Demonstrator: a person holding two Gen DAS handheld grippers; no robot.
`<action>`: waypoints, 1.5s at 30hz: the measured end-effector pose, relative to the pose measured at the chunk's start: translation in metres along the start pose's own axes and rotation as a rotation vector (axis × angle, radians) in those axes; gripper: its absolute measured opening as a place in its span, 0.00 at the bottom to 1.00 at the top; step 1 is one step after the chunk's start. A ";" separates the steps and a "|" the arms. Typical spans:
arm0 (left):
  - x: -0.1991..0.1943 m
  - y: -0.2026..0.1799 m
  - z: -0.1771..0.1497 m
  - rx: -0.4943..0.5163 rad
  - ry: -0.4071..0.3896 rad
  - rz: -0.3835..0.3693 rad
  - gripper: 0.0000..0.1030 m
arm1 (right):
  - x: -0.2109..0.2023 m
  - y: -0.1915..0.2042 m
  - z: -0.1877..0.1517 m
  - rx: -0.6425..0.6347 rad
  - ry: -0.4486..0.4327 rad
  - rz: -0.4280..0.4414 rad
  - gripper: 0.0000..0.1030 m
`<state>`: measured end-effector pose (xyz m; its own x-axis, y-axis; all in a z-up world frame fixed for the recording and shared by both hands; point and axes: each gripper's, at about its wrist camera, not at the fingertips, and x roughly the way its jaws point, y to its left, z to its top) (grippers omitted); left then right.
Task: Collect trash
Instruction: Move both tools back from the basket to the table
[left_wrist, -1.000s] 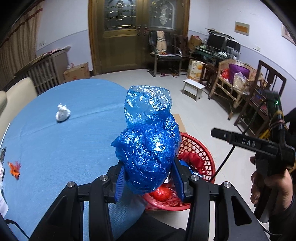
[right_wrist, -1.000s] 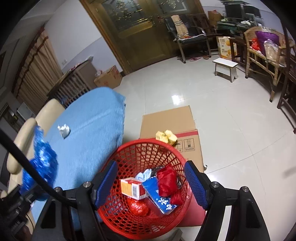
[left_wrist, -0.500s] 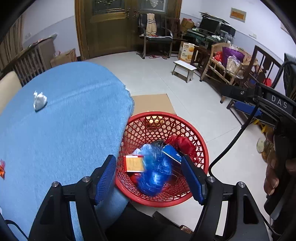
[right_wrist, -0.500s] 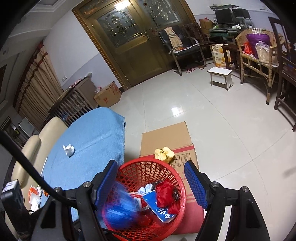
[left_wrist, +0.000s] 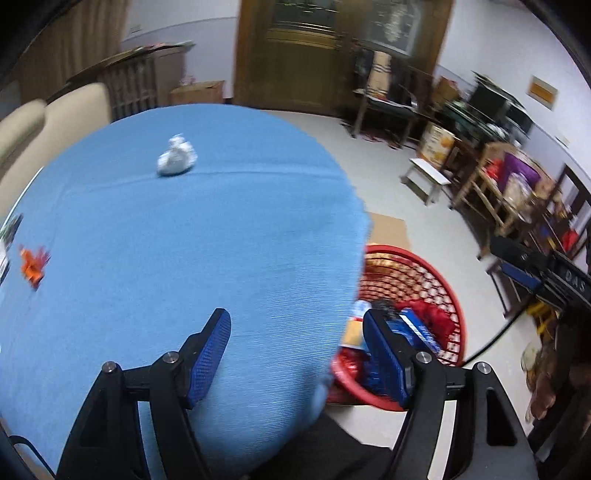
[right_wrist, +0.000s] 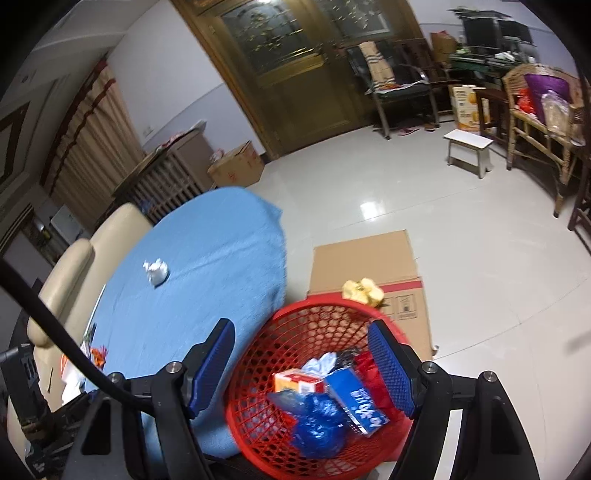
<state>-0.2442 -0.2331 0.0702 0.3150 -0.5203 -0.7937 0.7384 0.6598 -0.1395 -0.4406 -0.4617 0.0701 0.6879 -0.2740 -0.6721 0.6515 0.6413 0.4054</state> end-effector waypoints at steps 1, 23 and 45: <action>0.000 0.008 -0.001 -0.019 0.000 0.017 0.72 | 0.004 0.005 -0.001 -0.009 0.010 0.003 0.75; -0.017 0.208 -0.020 -0.487 -0.034 0.342 0.72 | 0.065 0.132 -0.054 -0.269 0.223 0.099 0.75; -0.003 0.301 0.004 -0.642 -0.063 0.411 0.72 | 0.117 0.238 -0.077 -0.457 0.329 0.175 0.75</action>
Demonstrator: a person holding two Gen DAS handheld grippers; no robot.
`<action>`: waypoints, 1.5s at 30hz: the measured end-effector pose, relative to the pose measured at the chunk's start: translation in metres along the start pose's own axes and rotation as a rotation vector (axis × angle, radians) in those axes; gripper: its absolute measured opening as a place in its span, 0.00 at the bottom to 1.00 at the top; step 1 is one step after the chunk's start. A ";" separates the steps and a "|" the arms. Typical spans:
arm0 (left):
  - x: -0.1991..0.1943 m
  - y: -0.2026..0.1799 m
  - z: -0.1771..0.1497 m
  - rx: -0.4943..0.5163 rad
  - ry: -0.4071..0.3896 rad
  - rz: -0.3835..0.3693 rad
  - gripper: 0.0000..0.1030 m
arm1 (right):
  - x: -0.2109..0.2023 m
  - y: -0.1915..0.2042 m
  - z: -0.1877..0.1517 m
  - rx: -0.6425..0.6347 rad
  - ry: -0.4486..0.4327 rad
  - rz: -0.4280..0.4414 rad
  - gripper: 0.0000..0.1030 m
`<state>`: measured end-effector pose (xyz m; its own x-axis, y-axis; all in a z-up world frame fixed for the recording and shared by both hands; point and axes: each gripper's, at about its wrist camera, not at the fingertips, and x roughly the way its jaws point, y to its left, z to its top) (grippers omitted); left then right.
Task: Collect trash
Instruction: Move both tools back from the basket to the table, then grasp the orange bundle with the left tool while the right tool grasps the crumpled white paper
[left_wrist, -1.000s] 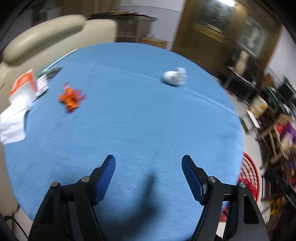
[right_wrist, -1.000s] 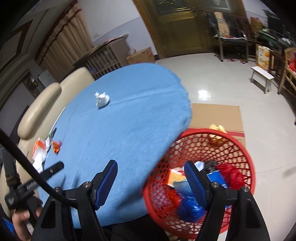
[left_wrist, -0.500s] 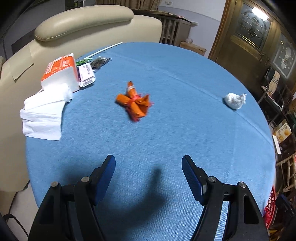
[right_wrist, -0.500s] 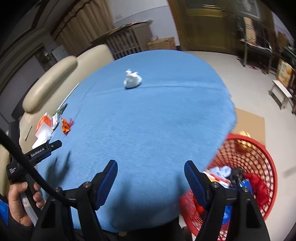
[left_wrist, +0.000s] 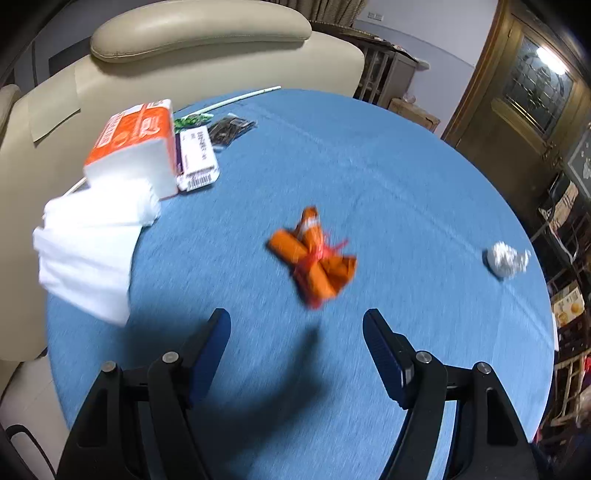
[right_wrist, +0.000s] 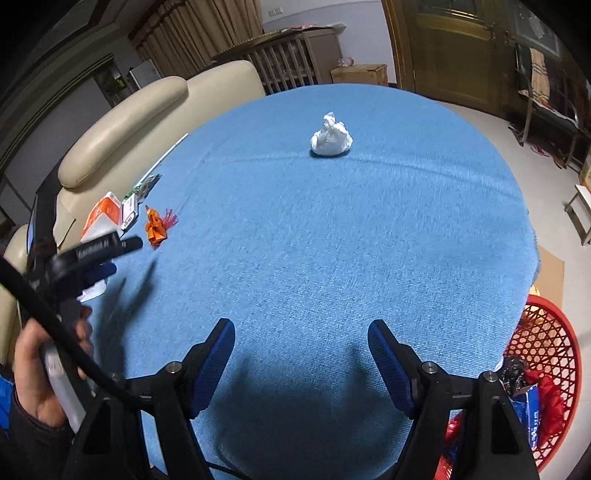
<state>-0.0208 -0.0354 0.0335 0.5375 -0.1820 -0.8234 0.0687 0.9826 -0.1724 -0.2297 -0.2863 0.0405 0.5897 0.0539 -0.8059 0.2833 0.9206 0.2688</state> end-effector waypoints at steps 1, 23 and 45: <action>0.003 -0.001 0.003 0.000 -0.001 0.003 0.73 | 0.001 -0.001 0.001 0.004 0.001 -0.002 0.75; 0.048 -0.016 0.017 0.146 0.011 0.059 0.30 | 0.084 -0.024 0.140 0.032 -0.101 -0.049 0.75; 0.025 -0.033 0.000 0.216 0.004 0.051 0.29 | 0.119 -0.001 0.169 -0.069 -0.067 -0.118 0.40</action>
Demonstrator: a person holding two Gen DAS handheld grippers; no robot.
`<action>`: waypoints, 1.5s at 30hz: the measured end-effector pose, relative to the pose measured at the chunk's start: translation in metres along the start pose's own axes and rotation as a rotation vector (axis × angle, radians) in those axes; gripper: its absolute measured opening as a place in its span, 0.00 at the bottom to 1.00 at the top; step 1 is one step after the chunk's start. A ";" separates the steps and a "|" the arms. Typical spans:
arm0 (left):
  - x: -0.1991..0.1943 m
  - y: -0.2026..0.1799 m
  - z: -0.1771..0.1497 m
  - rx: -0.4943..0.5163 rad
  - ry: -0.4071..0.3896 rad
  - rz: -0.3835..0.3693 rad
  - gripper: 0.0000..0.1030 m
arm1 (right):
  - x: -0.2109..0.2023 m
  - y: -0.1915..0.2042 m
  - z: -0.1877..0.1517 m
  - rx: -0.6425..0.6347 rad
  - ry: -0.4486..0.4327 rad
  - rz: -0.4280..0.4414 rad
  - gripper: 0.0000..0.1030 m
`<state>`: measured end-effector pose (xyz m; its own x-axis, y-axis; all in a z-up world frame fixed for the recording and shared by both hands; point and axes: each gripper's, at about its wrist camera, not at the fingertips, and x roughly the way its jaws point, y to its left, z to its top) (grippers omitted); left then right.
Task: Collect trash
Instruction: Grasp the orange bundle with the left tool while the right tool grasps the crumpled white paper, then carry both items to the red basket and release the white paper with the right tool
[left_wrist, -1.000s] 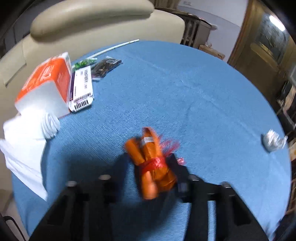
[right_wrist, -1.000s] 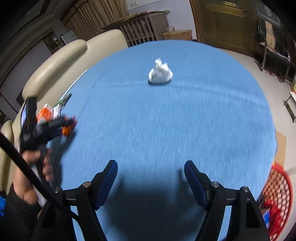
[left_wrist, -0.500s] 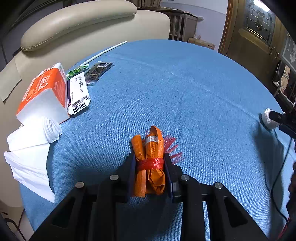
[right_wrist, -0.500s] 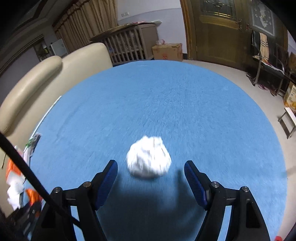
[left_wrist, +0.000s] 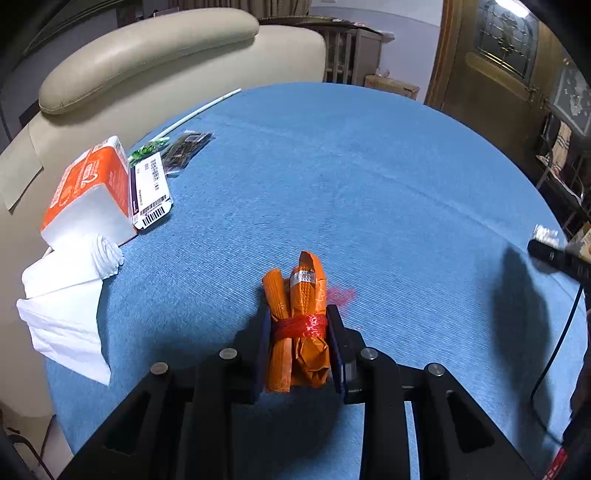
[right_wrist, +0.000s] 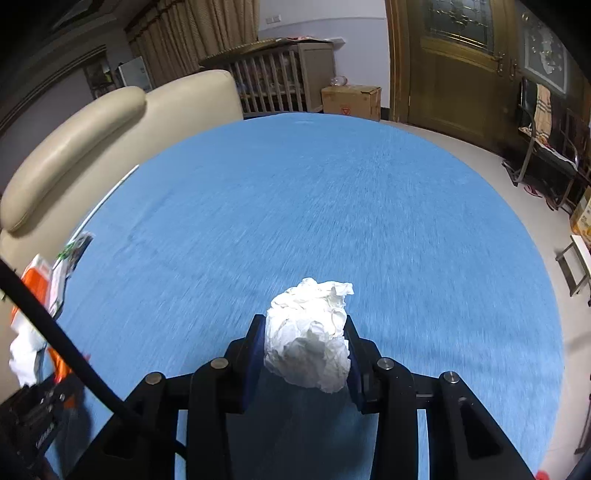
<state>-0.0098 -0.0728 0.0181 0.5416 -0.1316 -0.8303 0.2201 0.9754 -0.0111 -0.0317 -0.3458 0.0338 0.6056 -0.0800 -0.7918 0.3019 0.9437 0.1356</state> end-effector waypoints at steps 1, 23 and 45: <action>-0.004 -0.001 -0.001 0.001 -0.004 -0.004 0.29 | -0.006 0.003 -0.008 -0.005 -0.001 0.005 0.40; -0.057 -0.013 -0.040 0.014 -0.052 -0.064 0.29 | -0.084 0.013 -0.116 0.027 0.005 0.096 0.40; -0.083 -0.087 -0.066 0.157 -0.065 -0.138 0.29 | -0.137 -0.050 -0.171 0.156 -0.021 0.090 0.40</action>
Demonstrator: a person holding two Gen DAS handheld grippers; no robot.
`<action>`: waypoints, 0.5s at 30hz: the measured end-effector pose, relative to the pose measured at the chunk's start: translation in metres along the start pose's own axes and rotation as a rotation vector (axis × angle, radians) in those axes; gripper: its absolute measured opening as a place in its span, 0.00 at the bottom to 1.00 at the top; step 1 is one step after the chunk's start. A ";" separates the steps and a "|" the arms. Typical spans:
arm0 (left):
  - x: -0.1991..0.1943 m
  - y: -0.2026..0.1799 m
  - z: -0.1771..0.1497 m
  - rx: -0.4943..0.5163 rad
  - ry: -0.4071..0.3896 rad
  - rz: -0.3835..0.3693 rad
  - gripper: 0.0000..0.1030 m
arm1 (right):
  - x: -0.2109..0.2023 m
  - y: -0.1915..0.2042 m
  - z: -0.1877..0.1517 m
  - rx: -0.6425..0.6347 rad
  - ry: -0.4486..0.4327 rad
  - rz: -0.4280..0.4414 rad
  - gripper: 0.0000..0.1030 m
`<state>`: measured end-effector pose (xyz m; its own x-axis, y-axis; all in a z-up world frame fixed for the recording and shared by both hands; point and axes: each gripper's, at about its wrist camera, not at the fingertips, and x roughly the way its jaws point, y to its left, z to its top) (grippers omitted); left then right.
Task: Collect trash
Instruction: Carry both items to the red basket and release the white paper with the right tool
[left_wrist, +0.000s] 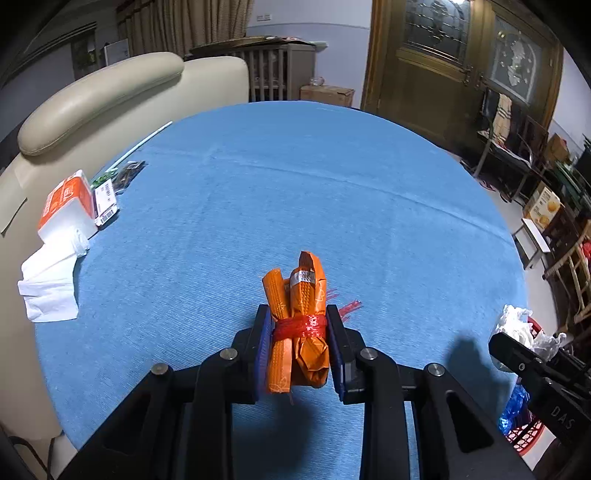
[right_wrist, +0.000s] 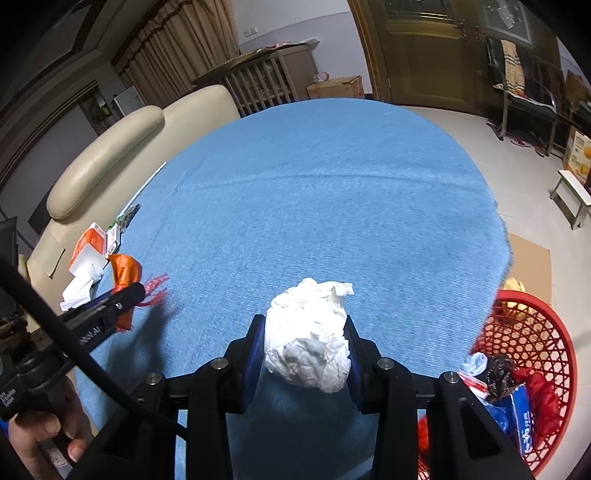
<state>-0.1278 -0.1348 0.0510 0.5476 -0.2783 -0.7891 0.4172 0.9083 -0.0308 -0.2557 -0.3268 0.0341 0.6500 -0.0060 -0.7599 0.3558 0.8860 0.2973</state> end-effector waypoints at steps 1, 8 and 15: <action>-0.001 -0.003 -0.001 0.006 0.000 -0.003 0.29 | -0.003 -0.002 -0.002 0.005 -0.003 0.001 0.40; -0.002 -0.019 -0.005 0.048 -0.001 -0.026 0.29 | -0.022 -0.017 -0.011 0.033 -0.026 -0.005 0.40; -0.002 -0.042 -0.010 0.105 0.002 -0.056 0.29 | -0.040 -0.040 -0.022 0.075 -0.047 -0.031 0.40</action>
<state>-0.1536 -0.1691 0.0478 0.5200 -0.3275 -0.7889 0.5207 0.8537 -0.0112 -0.3103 -0.3518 0.0401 0.6677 -0.0565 -0.7423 0.4248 0.8477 0.3176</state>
